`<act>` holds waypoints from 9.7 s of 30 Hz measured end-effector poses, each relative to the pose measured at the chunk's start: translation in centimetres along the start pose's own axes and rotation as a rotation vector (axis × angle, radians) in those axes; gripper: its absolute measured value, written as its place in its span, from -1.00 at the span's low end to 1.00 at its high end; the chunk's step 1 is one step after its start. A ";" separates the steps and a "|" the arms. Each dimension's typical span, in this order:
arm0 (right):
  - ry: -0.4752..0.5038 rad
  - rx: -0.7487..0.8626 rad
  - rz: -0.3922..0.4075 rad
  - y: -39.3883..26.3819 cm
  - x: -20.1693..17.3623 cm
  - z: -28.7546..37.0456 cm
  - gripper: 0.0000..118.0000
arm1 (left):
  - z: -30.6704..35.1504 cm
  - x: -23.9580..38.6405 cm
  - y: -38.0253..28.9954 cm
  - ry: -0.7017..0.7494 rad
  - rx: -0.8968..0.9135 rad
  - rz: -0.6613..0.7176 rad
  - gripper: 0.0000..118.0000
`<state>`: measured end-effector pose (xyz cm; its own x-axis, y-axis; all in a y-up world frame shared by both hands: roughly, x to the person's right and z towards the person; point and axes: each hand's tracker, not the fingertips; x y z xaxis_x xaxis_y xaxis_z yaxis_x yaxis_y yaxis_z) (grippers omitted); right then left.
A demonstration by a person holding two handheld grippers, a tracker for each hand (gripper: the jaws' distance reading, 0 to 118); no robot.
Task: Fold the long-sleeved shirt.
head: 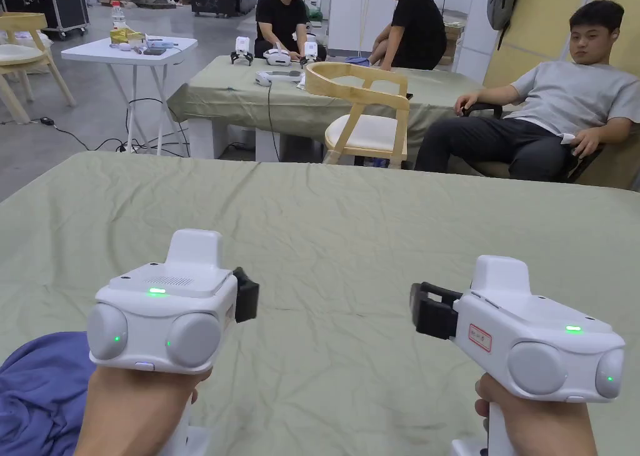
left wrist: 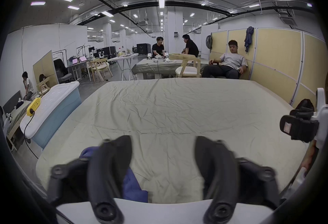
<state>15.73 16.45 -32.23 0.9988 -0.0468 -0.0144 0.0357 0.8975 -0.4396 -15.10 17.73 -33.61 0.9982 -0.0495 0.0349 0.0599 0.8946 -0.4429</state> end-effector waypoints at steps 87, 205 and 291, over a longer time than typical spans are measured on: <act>0.011 0.010 0.038 -0.2 8.7 4.5 -0.96 | -13.8 24.9 7.3 -0.522 -0.402 -0.365 -0.71; -0.010 0.572 0.047 37.2 -2.8 16.7 -0.74 | 16.0 -3.1 35.1 -0.076 0.604 -0.078 -0.96; 0.209 -0.072 -0.006 -2.1 -4.7 6.8 -0.87 | 5.1 -1.1 -5.1 -0.266 -0.141 0.065 -0.96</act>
<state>11.15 17.72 -25.15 0.9695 -0.1490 -0.1944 0.0318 0.8635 -0.5034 -16.60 15.48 -26.81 0.9636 0.1409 0.2274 0.0148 0.8207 -0.5712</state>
